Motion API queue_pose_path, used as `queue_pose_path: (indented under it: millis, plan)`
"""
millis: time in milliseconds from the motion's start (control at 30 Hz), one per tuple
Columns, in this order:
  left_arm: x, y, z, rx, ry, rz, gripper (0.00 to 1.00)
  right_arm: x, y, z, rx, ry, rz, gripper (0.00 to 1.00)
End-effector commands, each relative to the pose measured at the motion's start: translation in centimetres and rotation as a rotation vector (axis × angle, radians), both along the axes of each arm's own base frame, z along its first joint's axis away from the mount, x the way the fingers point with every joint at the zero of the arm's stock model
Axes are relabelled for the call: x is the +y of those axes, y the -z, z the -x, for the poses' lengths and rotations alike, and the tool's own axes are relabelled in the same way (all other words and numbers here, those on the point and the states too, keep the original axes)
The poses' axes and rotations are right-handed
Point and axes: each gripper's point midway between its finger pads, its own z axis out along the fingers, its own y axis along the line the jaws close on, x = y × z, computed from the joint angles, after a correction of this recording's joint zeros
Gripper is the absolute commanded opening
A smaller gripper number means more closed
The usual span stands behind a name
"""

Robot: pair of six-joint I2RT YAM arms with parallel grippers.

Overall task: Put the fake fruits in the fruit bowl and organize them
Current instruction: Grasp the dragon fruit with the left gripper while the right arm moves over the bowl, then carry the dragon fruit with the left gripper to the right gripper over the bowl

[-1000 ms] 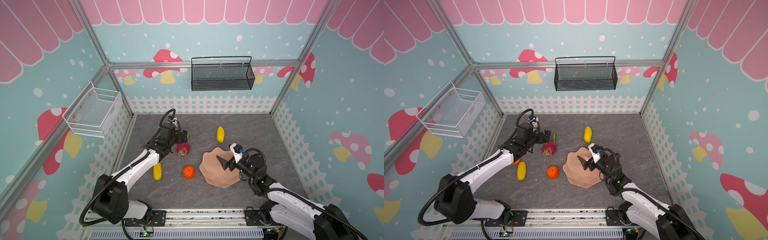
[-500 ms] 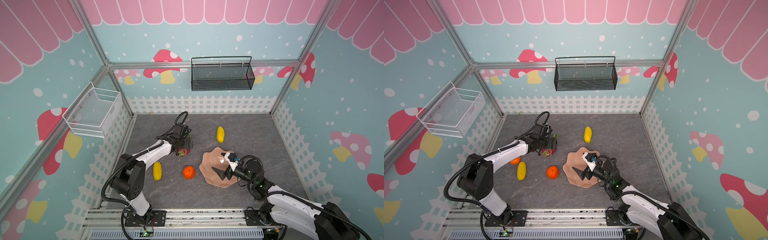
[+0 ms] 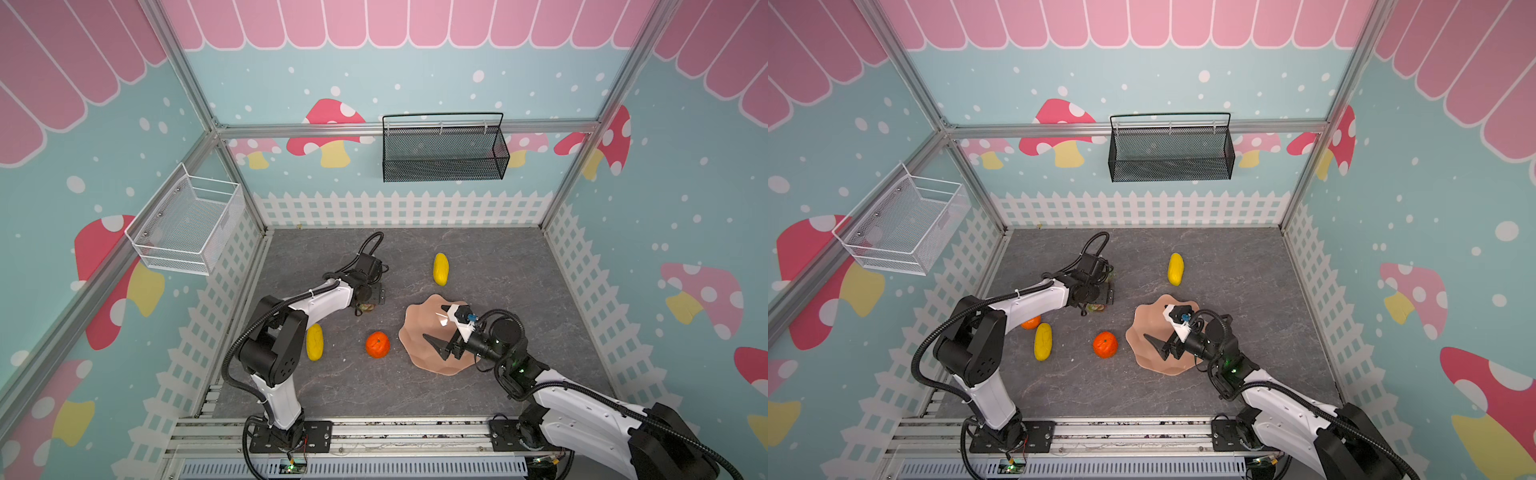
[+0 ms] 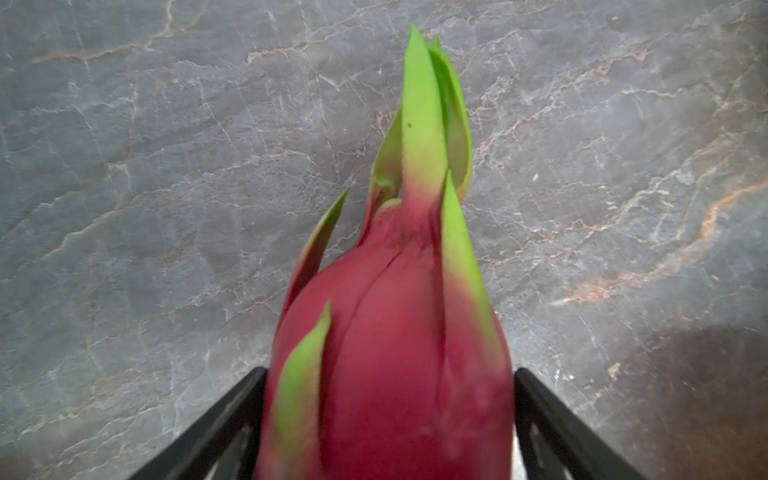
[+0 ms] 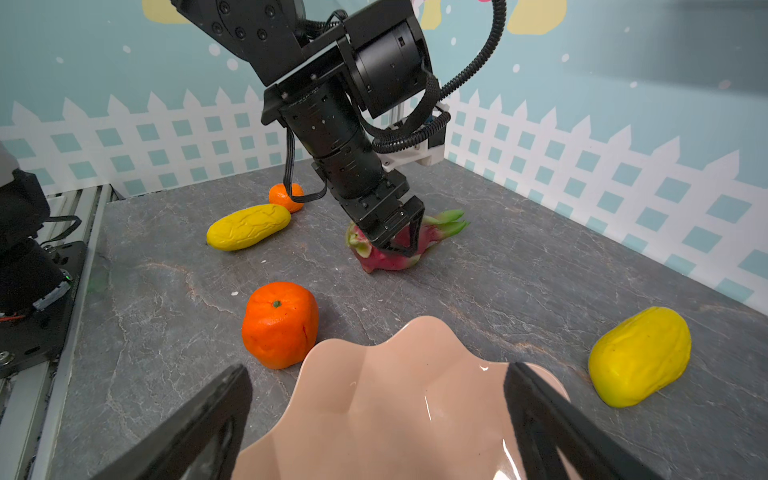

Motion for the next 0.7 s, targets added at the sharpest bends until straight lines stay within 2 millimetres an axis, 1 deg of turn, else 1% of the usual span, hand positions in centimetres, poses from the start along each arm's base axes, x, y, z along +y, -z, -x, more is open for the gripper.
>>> queue_pose_path:
  millis: [0, 100, 200, 300, 367, 400, 467, 533, 667]
  plan:
    - [0.1, -0.3, -0.2, -0.012, -0.019, 0.001, 0.83, 0.4, -1.2, -0.1, -0.035, -0.014, -0.005, 0.98]
    - [0.0, -2.3, 0.1, -0.060, -0.016, 0.033, 0.78, -0.2, -1.3, -0.5, -0.038, 0.032, -0.005, 0.98]
    - [-0.8, -4.8, 1.2, -0.117, 0.013, 0.064, 0.76, -1.4, -1.3, -1.5, -0.025, 0.122, 0.003, 0.98]
    - [-2.2, -7.4, 2.9, -0.170, 0.062, 0.099, 0.76, -2.3, -1.3, -2.1, -0.006, 0.187, 0.003, 0.98]
    - [-3.4, -9.0, 4.4, -0.200, 0.098, 0.138, 0.76, -2.9, -1.3, -2.6, 0.039, 0.223, -0.011, 0.98]
    - [-3.9, -9.5, 5.0, -0.209, 0.117, 0.152, 0.76, -3.1, -1.4, -2.7, 0.062, 0.227, -0.020, 0.98]
    - [-5.7, -10.6, 7.0, -0.218, 0.182, 0.196, 0.75, -4.0, -1.3, -2.8, 0.136, 0.267, -0.023, 0.98]
    - [-7.5, -11.4, 9.1, -0.220, 0.256, 0.235, 0.75, -4.5, -1.4, -2.0, 0.202, 0.272, -0.047, 0.98]
    - [-11.0, -11.5, 12.7, -0.199, 0.398, 0.298, 0.75, -5.2, -1.2, 1.0, 0.312, 0.238, -0.115, 0.98]
